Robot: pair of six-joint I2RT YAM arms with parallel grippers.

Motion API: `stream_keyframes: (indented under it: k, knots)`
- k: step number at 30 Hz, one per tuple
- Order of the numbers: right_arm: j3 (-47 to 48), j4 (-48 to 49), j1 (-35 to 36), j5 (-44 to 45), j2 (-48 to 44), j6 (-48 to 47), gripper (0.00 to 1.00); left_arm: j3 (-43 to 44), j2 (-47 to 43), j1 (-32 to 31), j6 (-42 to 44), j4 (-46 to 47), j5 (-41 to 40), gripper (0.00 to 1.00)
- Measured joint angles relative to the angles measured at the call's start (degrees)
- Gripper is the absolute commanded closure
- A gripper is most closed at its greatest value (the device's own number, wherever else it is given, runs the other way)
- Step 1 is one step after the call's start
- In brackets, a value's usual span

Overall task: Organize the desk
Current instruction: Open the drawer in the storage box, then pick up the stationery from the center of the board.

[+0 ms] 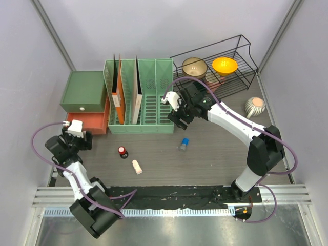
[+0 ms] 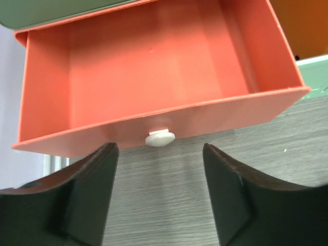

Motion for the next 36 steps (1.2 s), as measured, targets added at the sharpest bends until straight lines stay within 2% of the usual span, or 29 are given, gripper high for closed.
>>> stream_keyframes:
  k: [4,7,15,23,30,36]
  knots:
    - [0.1,-0.4,0.0,-0.2,0.0,0.0,0.22,0.0,-2.5,0.5,0.4,-3.2,0.6,0.13]
    - [0.2,-0.7,0.0,-0.2,0.0,0.0,0.22,0.7,-4.6,0.9,2.8,-9.3,1.4,0.11]
    - [0.9,-1.1,0.0,-0.5,0.7,0.0,0.22,10.8,-8.6,1.6,15.5,-34.0,3.2,0.12]
    - [1.1,-1.2,0.0,-0.7,1.3,-0.2,0.22,18.7,-6.8,1.6,28.7,-57.0,4.1,0.13]
    - [1.4,-1.9,0.0,-0.6,1.8,-0.3,0.22,19.6,-7.3,1.6,33.9,-65.0,4.2,0.11]
    - [1.4,-2.4,0.0,-0.6,3.2,-0.5,0.22,20.0,-5.1,1.6,44.5,-73.7,5.5,0.12]
